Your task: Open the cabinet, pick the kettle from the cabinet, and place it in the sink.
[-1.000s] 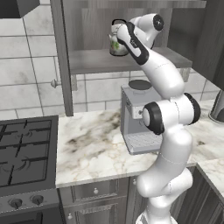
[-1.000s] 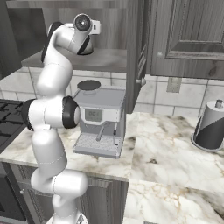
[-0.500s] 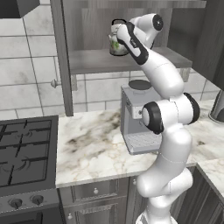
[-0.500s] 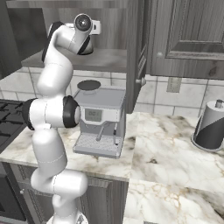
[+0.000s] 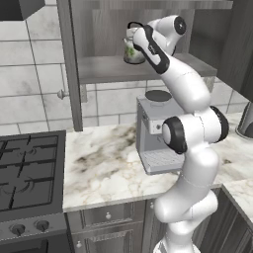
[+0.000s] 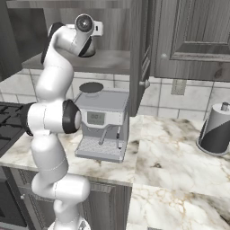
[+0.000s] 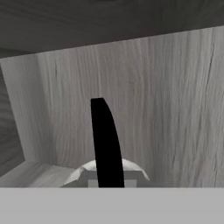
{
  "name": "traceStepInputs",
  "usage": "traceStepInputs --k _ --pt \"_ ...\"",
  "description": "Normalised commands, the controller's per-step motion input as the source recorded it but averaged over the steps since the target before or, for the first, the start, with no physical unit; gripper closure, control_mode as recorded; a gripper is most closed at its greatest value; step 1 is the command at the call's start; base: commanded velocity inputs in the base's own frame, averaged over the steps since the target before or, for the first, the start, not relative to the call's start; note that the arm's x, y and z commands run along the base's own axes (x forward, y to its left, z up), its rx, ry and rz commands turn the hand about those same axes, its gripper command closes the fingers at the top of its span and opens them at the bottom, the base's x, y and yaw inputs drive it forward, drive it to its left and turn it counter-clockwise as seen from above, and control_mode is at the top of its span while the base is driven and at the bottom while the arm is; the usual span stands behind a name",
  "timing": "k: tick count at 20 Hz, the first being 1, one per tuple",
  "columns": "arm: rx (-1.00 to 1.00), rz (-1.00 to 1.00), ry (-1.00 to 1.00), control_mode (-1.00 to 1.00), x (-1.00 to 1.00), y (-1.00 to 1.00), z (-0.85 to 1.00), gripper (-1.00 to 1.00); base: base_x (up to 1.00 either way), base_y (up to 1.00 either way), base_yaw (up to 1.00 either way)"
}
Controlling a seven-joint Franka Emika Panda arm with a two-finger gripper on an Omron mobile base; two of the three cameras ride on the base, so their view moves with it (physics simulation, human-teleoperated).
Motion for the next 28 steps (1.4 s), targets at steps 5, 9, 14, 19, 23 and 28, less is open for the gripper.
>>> traceStepInputs --k 5,9,14,19,23,28 --pt "0.04 0.00 0.00 -1.00 -0.20 -0.01 -0.11 1.00 0.00 0.00 0.00" --pt "0.08 0.00 0.00 -1.00 -0.47 -0.10 -0.09 1.00 0.00 0.00 0.00" --pt "0.05 0.00 0.00 -1.00 -0.68 -0.16 -0.01 1.00 0.00 0.00 0.00" --pt "0.01 0.00 -0.06 -1.00 -0.75 -0.16 0.00 1.00 0.00 0.00 0.00" --pt "0.00 0.00 -0.08 -1.00 -0.75 -0.06 0.00 1.00 0.00 0.00 0.00" --pt "0.00 0.00 -0.05 -1.00 -0.75 0.00 0.00 1.00 0.00 0.00 0.00"
